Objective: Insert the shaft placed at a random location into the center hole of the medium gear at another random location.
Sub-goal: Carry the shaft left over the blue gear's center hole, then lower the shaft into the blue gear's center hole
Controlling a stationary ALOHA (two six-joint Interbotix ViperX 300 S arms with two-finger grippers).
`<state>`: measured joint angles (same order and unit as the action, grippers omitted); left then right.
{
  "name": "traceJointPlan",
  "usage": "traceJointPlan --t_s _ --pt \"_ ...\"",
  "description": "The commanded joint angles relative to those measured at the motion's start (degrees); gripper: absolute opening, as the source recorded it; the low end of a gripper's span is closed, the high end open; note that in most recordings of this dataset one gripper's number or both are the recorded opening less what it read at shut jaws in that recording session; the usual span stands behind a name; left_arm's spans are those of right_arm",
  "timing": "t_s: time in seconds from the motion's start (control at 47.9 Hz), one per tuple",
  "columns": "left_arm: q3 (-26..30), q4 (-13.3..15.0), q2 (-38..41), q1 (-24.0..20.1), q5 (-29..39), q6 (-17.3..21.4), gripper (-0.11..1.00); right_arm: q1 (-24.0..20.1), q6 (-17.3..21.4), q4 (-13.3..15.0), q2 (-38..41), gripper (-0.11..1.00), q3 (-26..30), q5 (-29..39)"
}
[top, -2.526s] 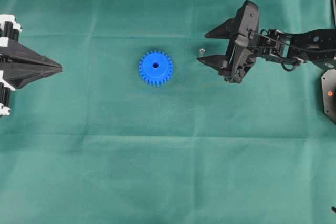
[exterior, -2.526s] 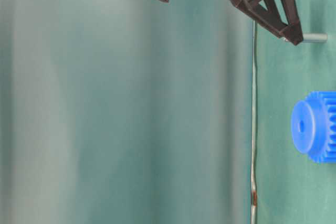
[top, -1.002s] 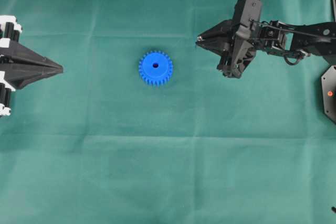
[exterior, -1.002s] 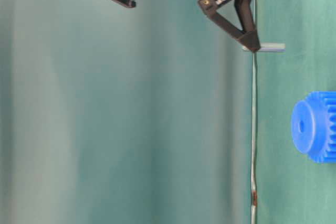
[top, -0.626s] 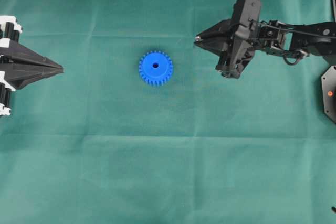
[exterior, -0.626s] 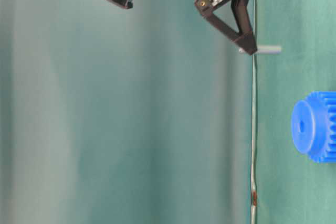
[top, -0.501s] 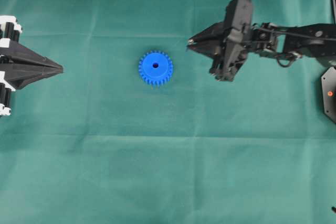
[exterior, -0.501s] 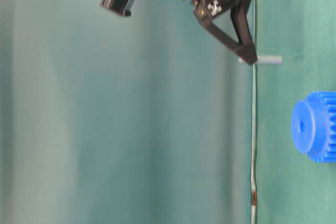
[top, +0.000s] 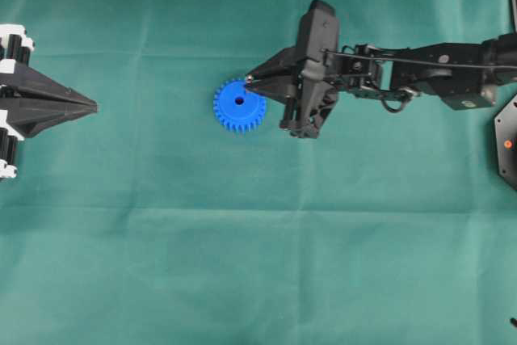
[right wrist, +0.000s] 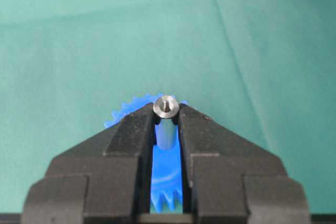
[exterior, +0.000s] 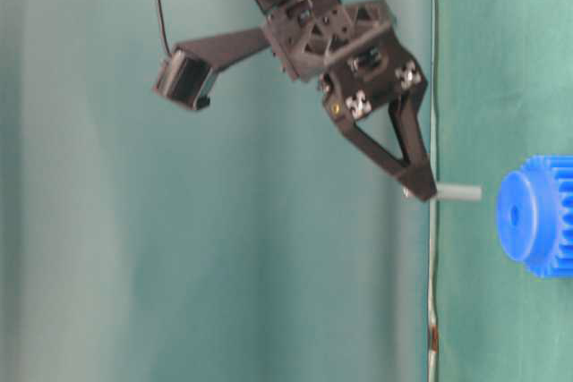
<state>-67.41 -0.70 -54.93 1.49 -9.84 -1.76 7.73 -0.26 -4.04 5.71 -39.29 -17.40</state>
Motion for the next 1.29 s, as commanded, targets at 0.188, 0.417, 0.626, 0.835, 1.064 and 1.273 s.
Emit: traceJointPlan --t_s 0.188,0.417,0.626,0.835,1.064,1.273 --pt "1.2 -0.1 0.4 0.1 -0.2 0.0 0.00 -1.0 0.9 -0.2 2.1 0.14 5.3 1.7" --pt "1.2 -0.1 0.4 0.1 0.0 -0.1 0.00 -1.0 0.9 -0.2 2.1 0.14 5.1 2.1" --pt "1.2 0.0 0.4 0.1 0.0 0.0 0.00 -1.0 0.9 -0.6 3.3 0.14 5.0 2.2" --pt "1.2 -0.1 0.4 0.1 0.0 0.0 0.00 -1.0 0.9 -1.1 3.7 0.14 5.0 2.1" --pt "1.2 -0.1 0.4 0.1 0.0 0.0 0.00 -1.0 0.8 -1.1 3.0 0.14 5.0 2.2" --pt "1.1 -0.1 0.4 0.2 0.0 -0.1 0.00 -1.0 0.7 -1.1 0.0 0.14 4.7 2.5"
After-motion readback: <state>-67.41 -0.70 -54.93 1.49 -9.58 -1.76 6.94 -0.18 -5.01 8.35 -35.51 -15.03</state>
